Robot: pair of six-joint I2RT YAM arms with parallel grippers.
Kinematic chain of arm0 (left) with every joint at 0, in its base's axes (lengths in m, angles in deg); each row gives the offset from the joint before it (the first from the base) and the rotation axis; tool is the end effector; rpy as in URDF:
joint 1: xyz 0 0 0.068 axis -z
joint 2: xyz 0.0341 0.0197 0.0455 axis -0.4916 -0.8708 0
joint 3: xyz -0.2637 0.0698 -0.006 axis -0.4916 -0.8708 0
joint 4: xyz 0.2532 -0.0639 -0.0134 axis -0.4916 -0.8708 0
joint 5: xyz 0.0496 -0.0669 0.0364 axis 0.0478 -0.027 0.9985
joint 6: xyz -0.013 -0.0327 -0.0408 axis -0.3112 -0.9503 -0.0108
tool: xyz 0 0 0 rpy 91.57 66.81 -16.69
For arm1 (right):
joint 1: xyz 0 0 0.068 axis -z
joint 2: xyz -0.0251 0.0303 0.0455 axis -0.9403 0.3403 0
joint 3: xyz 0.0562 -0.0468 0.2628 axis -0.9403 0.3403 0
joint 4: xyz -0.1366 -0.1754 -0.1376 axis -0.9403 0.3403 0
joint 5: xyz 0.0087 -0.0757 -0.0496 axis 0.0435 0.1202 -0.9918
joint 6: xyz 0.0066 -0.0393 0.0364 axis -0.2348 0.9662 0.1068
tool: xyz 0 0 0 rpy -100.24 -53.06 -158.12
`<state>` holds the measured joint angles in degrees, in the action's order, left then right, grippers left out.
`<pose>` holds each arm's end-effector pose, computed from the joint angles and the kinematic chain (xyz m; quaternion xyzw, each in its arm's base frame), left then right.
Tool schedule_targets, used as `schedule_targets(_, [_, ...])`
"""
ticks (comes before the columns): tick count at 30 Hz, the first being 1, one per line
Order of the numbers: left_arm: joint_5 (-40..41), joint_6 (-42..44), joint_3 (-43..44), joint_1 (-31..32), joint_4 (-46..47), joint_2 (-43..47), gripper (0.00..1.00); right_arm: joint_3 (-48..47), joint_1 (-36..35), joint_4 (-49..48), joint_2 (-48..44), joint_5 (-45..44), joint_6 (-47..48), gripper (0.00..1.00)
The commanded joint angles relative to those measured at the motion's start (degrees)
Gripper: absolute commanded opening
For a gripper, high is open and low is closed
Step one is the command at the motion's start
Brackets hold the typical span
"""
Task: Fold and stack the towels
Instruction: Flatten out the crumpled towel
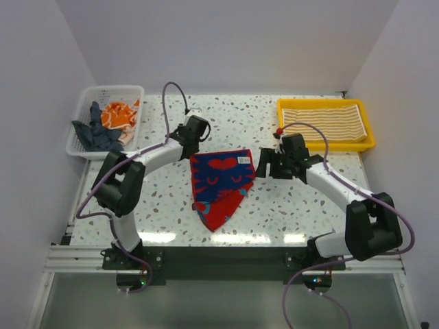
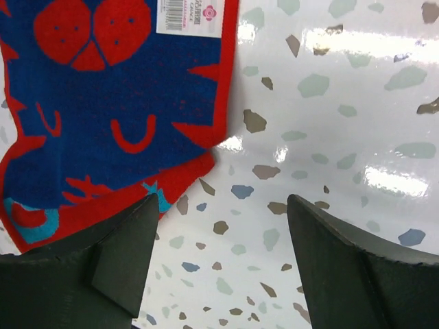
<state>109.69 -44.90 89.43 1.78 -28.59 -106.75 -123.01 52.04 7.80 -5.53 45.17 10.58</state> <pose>0.3475 -0.1892 0.2013 0.0061 0.9075 0.0851 0.4112 0.2604 0.0926 0.2073 -0.0024 0.9408 0.2024 0.2718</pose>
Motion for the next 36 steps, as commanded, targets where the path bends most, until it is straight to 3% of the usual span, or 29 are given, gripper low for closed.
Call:
schedule_targets(1, [-0.3, -0.7, 2.5, -1.8, -0.2, 0.7, 0.5, -4.3, -0.3, -0.9, 0.6, -2.4, 3.6, 0.79])
schedule_targets(2, [-1.0, -0.2, 2.1, -2.0, 0.3, 1.1, 0.7, -5.2, -0.2, -0.2, 1.7, -2.5, 4.3, 0.79])
schedule_targets(5, [-2.7, -0.2, 0.9, -2.6, 1.1, 2.0, 0.86, -9.5, -0.2, 0.5, 5.1, -1.9, 7.4, 0.77])
schedule_targets(8, [-6.9, 0.4, 0.3, -3.8, 1.8, 1.5, 0.85, -14.4, -0.3, 0.7, 8.1, -2.0, 9.7, 0.72])
schedule_targets(13, [-9.9, 3.1, 1.1, -4.9, 2.3, -2.0, 0.75, -23.2, -0.7, 1.3, 16.5, -2.5, 16.0, 0.51])
schedule_targets(20, [-12.9, 7.4, 2.5, -5.5, 1.1, -6.2, 0.66, -34.2, -2.6, 4.6, 28.0, -4.7, 23.9, 0.4])
schedule_targets(28, [-14.7, 8.3, 2.8, -5.6, 0.4, -8.3, 0.65, -41.4, -5.0, 6.9, 37.6, -9.5, 27.8, 0.38])
schedule_targets(36, [-15.4, 7.5, 2.1, -5.6, -0.1, -8.0, 0.65, -44.2, -6.7, 8.2, 41.6, -14.1, 27.8, 0.39])
